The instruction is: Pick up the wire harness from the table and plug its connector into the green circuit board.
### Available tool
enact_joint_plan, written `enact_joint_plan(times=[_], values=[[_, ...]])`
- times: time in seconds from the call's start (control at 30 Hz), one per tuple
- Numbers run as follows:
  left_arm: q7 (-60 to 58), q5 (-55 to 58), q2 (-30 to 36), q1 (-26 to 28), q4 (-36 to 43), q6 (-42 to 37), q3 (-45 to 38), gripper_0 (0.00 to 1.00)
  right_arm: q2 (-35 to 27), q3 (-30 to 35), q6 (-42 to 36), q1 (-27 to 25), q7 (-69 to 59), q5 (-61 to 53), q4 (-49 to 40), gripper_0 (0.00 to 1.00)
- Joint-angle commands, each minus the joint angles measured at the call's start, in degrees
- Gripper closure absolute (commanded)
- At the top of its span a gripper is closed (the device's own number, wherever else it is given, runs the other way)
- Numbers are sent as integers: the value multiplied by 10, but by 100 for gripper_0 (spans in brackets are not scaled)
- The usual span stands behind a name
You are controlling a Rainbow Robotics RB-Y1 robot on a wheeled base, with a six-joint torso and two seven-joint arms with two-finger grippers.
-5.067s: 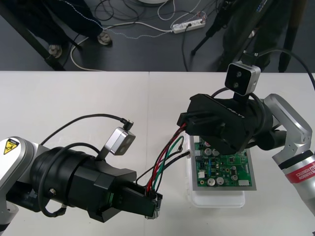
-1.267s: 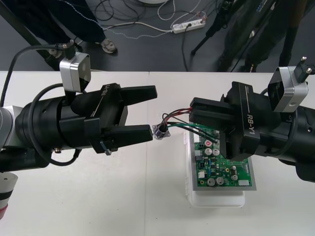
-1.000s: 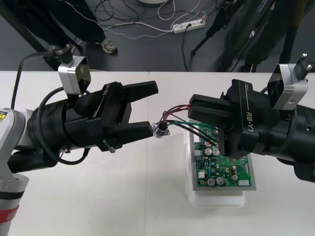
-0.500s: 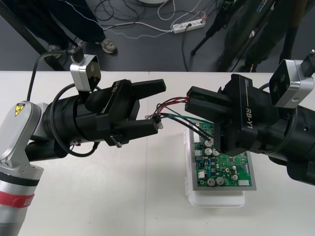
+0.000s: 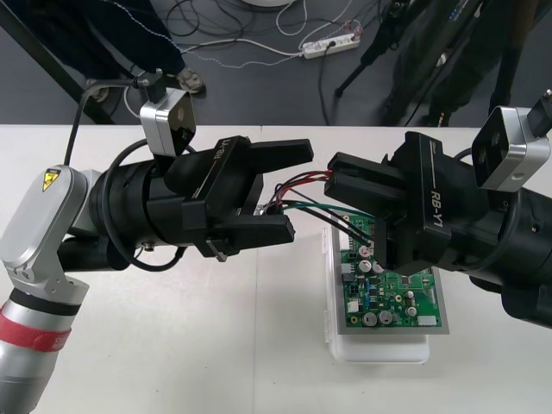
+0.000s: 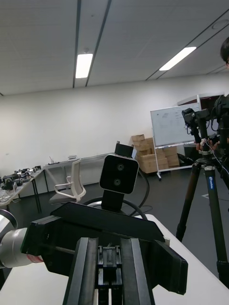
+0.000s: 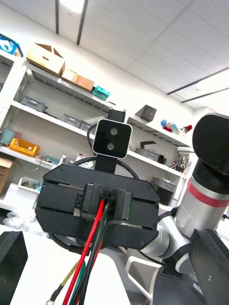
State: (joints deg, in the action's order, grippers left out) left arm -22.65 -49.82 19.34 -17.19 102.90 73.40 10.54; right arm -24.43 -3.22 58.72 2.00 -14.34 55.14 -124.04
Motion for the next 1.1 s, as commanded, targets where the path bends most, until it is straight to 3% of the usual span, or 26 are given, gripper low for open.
enact_joint_plan(times=[0.03,0.57,1.1], values=[[36,10,-13,-31,4,8,16,0,7,-9,-5,-9,30,-11,-23,100],[36,8,-14,-42,4,-17,28,2,-100,-8,-50,3,-2,-11,-52,100],[37,10,-14,-43,3,-27,32,7,-80,-8,-51,4,-12,15,-52,100]])
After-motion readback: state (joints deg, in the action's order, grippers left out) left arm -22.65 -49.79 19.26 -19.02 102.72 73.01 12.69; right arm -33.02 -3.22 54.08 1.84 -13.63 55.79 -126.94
